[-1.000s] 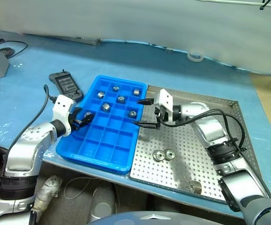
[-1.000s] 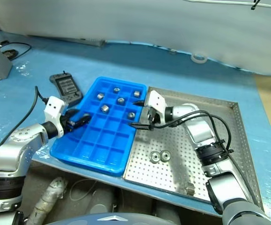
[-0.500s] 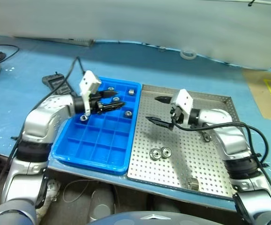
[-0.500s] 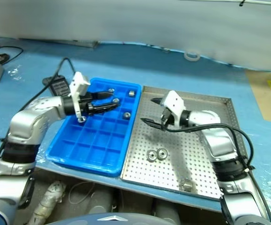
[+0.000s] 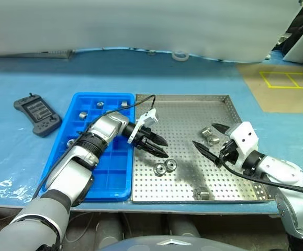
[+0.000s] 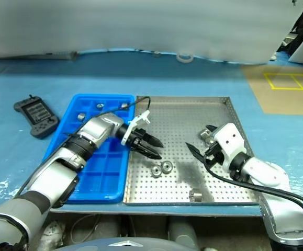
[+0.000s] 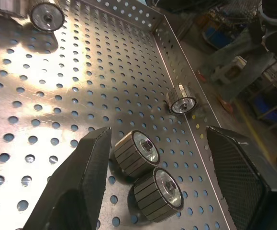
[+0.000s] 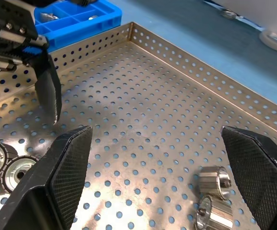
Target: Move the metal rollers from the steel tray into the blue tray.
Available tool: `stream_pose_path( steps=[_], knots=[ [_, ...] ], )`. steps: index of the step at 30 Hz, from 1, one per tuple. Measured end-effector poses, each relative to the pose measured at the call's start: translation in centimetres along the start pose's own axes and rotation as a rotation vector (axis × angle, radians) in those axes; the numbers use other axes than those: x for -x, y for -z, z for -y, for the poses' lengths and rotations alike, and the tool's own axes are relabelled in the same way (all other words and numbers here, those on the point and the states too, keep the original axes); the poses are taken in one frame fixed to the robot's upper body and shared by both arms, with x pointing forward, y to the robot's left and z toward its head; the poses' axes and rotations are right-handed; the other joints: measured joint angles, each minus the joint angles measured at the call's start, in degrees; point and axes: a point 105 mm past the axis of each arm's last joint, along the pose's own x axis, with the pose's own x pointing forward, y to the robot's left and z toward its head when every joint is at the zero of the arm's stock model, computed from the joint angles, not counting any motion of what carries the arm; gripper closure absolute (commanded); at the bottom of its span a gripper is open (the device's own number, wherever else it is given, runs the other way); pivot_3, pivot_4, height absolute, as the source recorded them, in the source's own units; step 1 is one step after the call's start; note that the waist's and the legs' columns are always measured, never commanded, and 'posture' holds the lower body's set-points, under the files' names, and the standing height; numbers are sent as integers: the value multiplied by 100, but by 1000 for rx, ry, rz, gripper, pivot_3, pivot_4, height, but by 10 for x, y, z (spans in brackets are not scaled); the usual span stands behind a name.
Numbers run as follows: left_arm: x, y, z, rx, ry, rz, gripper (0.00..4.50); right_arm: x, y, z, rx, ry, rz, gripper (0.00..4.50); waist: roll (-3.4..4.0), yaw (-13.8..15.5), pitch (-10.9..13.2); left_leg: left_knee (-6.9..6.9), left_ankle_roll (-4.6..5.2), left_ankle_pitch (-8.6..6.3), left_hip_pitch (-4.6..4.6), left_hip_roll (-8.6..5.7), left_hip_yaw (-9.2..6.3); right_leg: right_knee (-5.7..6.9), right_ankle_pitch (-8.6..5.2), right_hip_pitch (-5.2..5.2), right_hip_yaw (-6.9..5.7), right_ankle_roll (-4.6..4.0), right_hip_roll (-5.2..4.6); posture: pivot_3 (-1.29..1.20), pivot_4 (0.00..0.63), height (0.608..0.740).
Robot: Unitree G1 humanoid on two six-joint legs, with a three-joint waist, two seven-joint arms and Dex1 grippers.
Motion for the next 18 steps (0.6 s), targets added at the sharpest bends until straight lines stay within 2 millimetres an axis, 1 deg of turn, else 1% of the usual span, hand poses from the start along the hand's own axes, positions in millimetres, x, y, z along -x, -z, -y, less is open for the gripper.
stream_pose_path(
  steps=[1, 3, 6, 8, 12, 18],
  knots=[
    [-2, 3, 0, -4, 13, -18, 1195, 4, 1, -1, -5, 20, -8, 0, 4, -65, -3, 7, 12, -7, -3, -2, 2, -4, 0, 4, 2, -1, -2, -556, 150, 740],
    [-8, 13, 1, 2, 44, -60, 1195, 9, 6, -7, -21, 33, -25, 0, 10, -91, -6, 12, 27, -17, -4, -6, 3, -10, -1, 10, 2, -3, -7, -557, 150, 740],
    [-18, 19, 2, -13, 68, -102, 1195, 11, 8, -7, -22, 53, -35, 0, 16, -143, -12, 26, 43, -27, -4, -9, 10, -12, -1, 14, 11, -3, -11, -554, 150, 740],
    [-24, 29, 1, 10, 66, -130, 1195, 11, 8, -7, -20, 65, -36, 0, 16, -195, -12, 31, 44, -28, -4, -8, 10, -12, -1, 14, 12, -3, -11, -552, 150, 740],
    [-28, 32, -2, 8, 47, -153, 1195, 10, 8, -6, -14, 71, -39, 0, 48, -239, -32, 34, 44, -30, 1, -10, 9, -16, -2, 23, 14, -2, -13, -546, 150, 740],
    [-33, 32, 0, -8, 40, -162, 1195, 11, 8, -5, -3, 69, -43, 0, 52, -263, -37, 34, 52, -35, -2, -13, 9, -28, -3, 22, 15, -2, -14, -542, 150, 740]
  ],
)
